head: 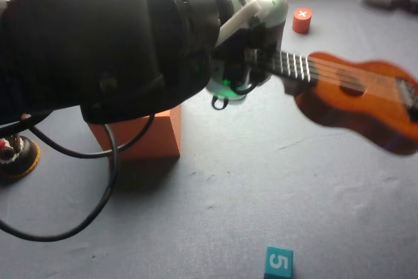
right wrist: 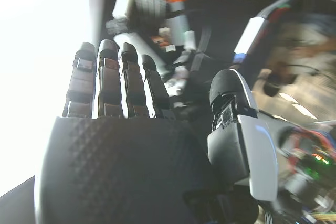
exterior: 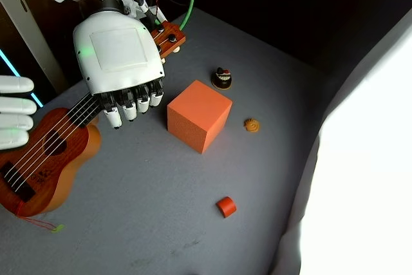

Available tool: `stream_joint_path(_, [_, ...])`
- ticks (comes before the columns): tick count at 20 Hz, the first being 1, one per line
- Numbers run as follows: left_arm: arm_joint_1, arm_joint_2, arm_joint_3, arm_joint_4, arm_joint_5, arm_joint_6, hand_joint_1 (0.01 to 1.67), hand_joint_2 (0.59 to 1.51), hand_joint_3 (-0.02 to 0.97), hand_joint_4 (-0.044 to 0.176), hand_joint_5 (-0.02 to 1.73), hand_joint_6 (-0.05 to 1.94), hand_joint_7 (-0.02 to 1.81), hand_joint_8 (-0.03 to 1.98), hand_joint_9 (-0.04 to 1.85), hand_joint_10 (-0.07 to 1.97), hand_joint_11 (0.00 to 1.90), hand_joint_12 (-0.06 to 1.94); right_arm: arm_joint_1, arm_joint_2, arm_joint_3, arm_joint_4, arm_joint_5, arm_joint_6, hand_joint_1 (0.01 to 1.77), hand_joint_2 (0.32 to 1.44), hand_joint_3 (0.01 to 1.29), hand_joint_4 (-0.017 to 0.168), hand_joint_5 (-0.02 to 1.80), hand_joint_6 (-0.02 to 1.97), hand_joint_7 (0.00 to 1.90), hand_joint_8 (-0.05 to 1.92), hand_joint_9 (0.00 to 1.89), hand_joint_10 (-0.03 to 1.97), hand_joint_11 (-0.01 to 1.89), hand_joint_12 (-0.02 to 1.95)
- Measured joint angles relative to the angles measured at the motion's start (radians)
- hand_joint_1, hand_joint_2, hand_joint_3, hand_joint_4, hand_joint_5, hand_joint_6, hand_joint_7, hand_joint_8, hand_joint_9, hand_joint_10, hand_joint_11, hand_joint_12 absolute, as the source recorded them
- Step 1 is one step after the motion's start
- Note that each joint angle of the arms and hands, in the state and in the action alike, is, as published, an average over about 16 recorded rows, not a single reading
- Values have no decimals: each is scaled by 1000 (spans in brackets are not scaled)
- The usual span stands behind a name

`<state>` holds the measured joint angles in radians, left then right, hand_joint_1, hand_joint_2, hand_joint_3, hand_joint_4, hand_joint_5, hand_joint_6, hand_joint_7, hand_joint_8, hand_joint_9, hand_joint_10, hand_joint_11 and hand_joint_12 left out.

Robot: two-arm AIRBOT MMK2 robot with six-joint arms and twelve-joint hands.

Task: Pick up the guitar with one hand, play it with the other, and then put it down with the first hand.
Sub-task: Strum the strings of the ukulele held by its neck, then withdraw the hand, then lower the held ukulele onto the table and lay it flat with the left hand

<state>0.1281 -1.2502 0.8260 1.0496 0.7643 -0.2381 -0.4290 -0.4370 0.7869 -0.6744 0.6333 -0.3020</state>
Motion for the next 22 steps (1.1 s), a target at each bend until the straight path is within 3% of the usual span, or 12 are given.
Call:
stream_joint_path(6, [38, -16, 8, 89, 60, -132, 1461, 1093, -17, -4, 1208, 1874, 1306, 1980, 1405, 1913, 1456, 1936, 19, 2, 12, 228, -54, -179, 94, 1302, 19, 1, 43, -2, 90, -9, 80, 25, 18, 18])
stream_joint_path(10, [79, -29, 7, 150, 104, -204, 1461, 1093, -17, -3, 1205, 1877, 1305, 1980, 1401, 1913, 1453, 1935, 24, -2, 15, 311, -78, -249, 77, 1311, 19, 0, 36, -2, 71, -9, 66, 25, 15, 14])
stream_joint_path(15, [138, -43, -3, 211, 155, -268, 1462, 1092, -18, -2, 1195, 1880, 1304, 1980, 1396, 1912, 1453, 1935, 29, -6, 13, 321, -95, -257, 59, 1321, 19, 1, 36, -2, 58, -10, 48, 24, 13, 8])
stream_joint_path(22, [210, -75, -19, 265, 196, -321, 1463, 1092, -18, -2, 1190, 1883, 1303, 1980, 1396, 1912, 1453, 1935, 30, -8, 3, 308, -106, -257, 66, 1322, 19, 2, 57, 1, 63, -10, 33, 24, 17, 8])
